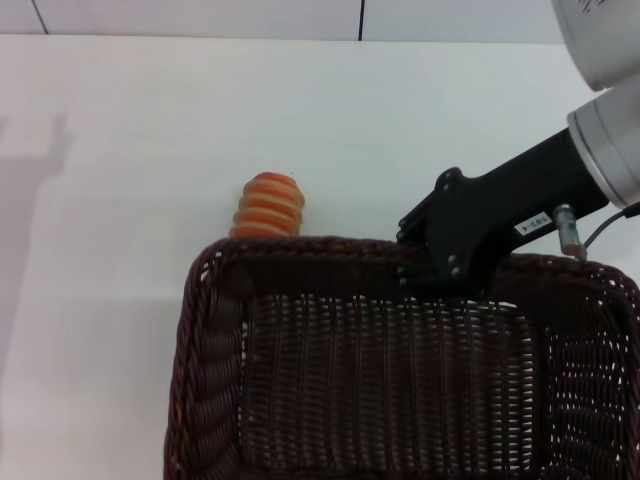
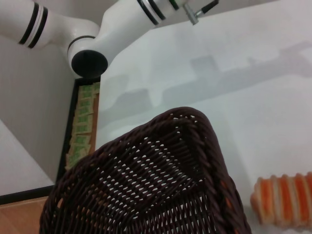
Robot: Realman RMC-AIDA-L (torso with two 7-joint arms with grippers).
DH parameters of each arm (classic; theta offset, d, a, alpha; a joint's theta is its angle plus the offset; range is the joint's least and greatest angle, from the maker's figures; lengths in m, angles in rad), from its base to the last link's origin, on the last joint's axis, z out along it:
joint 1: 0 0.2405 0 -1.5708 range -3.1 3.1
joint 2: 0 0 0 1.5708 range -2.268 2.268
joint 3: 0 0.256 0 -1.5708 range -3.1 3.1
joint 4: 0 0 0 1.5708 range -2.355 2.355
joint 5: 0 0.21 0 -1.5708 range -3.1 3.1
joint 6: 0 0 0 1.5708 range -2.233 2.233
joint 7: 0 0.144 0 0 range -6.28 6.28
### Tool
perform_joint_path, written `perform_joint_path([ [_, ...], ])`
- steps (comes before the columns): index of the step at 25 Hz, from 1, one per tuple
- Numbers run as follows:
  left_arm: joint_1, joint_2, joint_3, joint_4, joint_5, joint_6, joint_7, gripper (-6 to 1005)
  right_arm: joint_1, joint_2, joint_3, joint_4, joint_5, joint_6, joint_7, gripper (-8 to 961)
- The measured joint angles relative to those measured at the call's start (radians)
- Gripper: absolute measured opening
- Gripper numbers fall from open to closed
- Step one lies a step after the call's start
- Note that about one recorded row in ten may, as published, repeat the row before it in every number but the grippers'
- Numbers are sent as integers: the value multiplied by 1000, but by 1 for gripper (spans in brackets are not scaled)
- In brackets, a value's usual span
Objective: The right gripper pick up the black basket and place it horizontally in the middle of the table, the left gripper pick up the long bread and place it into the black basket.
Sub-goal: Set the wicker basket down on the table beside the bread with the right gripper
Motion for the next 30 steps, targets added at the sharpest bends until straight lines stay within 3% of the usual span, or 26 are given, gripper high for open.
perform_joint_path([
  [13,-3,-1,0,-1,0,2,1,861,74,14,8,198,-88,-38,-66,177],
  [30,-10,1,6,-4,0,2,0,861,186,27,2,330,-178,-125,-114,173],
])
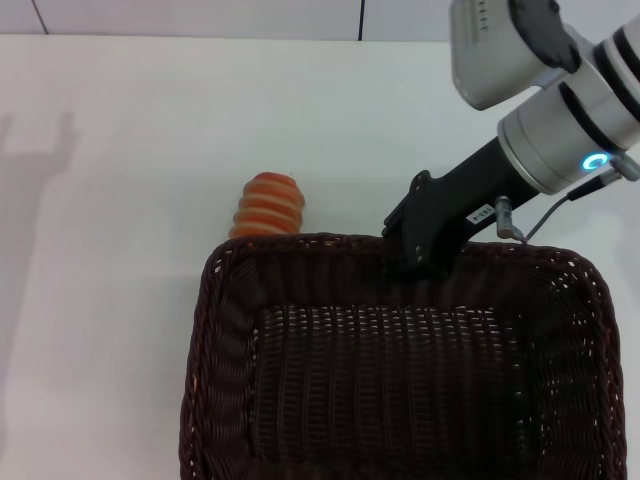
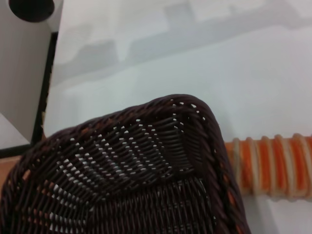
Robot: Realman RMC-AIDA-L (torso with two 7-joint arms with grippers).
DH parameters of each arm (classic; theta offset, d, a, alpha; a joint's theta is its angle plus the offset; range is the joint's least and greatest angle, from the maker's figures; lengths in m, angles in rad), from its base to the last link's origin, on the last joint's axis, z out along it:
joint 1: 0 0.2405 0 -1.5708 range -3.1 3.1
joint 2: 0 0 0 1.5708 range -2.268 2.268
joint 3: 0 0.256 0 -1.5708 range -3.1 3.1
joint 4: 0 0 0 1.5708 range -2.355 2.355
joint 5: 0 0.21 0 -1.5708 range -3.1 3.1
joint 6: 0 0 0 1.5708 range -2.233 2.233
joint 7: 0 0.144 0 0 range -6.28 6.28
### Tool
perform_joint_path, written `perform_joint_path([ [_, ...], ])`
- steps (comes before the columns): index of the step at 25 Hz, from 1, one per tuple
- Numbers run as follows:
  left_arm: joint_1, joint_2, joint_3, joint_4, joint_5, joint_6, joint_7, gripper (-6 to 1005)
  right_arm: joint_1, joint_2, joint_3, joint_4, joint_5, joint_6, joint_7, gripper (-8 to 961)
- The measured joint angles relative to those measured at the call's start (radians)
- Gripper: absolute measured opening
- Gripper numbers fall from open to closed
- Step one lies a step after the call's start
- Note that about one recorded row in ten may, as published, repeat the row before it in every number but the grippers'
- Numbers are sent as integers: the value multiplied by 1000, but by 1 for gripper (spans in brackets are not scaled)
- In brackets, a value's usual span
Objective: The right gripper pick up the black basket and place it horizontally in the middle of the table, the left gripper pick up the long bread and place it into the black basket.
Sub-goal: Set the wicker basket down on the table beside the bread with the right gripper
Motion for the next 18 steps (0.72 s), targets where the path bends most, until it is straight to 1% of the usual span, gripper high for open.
perform_joint_path([
  [2,1,-1,2,-1,-1,4,0,861,23,1,-3,34,-12,-15,-17,173],
  [5,2,-1,3,-1,-3,5,0,862,29,1,-5,42,-13,-18,-20,173],
  [8,6,-1,4,-1,-6,14,0,862,54,2,-10,72,-13,-29,-33,173],
  [13,3,-3,3,0,-6,21,0,862,76,2,-17,100,-15,-45,-37,172],
  [18,2,-3,5,0,-6,23,0,861,82,2,-27,105,-36,-59,-25,172],
])
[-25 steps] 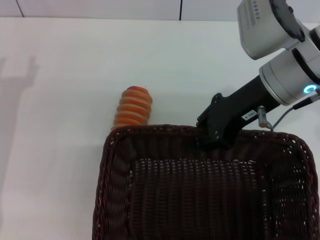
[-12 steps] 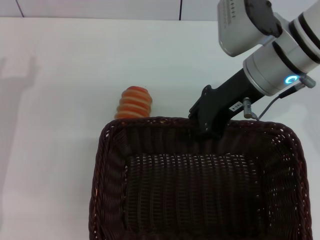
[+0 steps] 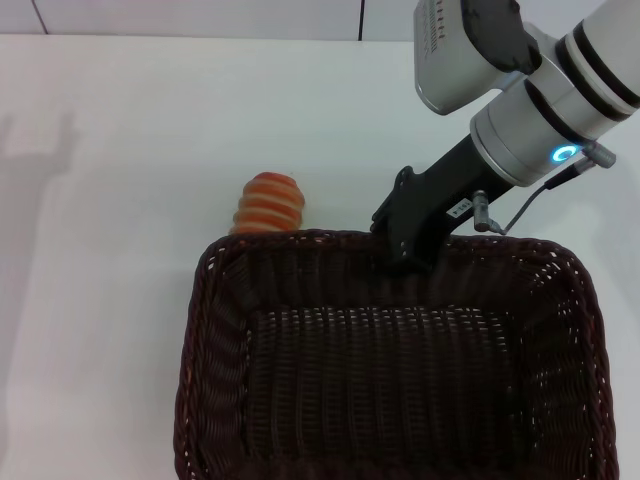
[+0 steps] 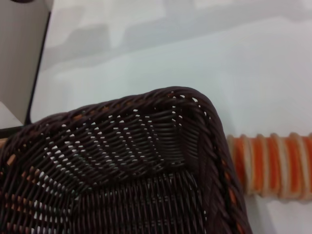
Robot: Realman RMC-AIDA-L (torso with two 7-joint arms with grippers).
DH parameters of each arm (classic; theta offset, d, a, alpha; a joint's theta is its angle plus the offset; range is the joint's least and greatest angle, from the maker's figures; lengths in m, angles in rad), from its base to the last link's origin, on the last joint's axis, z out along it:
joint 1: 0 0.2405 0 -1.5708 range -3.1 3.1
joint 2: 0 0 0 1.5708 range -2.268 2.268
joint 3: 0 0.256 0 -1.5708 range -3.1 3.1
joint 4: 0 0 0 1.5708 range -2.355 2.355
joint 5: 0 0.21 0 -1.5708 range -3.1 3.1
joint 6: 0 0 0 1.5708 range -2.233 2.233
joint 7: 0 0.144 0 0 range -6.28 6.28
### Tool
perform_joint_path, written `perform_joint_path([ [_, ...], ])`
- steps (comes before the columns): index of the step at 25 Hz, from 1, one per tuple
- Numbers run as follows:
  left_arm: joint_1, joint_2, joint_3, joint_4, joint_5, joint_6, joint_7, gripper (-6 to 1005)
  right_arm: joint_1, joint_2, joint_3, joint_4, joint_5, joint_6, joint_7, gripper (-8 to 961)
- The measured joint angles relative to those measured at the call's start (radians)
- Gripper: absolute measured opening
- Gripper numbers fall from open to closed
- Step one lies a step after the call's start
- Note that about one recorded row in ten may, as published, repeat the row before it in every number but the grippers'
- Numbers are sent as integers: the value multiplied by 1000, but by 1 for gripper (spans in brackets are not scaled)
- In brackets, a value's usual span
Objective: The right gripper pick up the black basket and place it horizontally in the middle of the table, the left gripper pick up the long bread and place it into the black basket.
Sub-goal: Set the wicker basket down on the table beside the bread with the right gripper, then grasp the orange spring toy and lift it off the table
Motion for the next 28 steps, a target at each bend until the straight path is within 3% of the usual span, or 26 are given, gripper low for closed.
perform_joint_path([
  [5,-1,0,1,1,0,4,0,861,2,1,-2,1,-8,-6,11,173],
  [10,1,-2,2,2,0,14,0,861,2,1,-11,2,-14,-17,11,341],
  [16,5,-3,9,2,0,20,-3,861,-5,1,-3,-18,-26,-57,11,376],
  [21,1,-3,17,2,0,21,-4,862,-44,0,106,-109,-101,-180,16,406],
  [28,-20,0,23,3,0,7,-5,862,-62,-7,179,-165,-85,-215,-17,406],
])
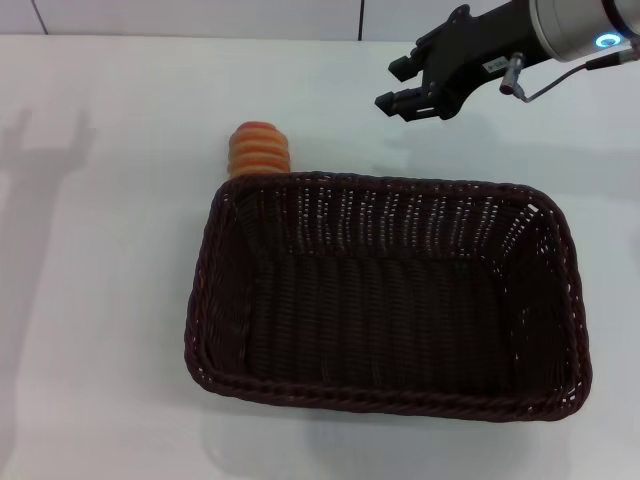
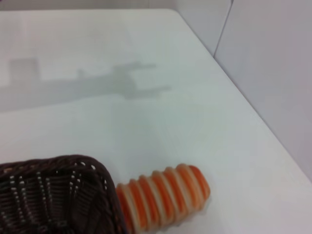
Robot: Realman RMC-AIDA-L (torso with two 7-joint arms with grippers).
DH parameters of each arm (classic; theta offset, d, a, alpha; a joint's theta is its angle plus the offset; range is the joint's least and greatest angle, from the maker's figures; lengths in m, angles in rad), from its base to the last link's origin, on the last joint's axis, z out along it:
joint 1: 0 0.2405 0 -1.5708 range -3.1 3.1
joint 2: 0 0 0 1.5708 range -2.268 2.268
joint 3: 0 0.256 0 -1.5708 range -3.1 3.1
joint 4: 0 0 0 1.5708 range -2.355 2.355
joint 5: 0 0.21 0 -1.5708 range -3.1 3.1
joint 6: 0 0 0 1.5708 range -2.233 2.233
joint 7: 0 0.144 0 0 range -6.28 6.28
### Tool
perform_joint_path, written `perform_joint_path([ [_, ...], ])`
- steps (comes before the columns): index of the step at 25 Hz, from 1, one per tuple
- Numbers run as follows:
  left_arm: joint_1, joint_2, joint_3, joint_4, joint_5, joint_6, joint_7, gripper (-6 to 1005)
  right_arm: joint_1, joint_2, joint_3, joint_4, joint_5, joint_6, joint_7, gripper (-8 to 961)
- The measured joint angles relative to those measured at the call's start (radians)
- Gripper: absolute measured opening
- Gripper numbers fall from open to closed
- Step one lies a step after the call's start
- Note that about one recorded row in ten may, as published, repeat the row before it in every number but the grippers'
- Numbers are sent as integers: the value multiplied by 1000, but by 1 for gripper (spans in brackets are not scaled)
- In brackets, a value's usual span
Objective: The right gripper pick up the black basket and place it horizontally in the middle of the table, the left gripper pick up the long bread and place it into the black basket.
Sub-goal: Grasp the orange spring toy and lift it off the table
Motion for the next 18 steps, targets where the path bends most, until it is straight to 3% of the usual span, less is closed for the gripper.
perform_joint_path([
  [13,7,5,0,-12,3,-2,-2,861,-50,21,-5,-76,91,-148,-4,405],
  [18,8,6,2,-13,6,-2,-12,862,-141,22,1,-81,227,-275,-99,405],
])
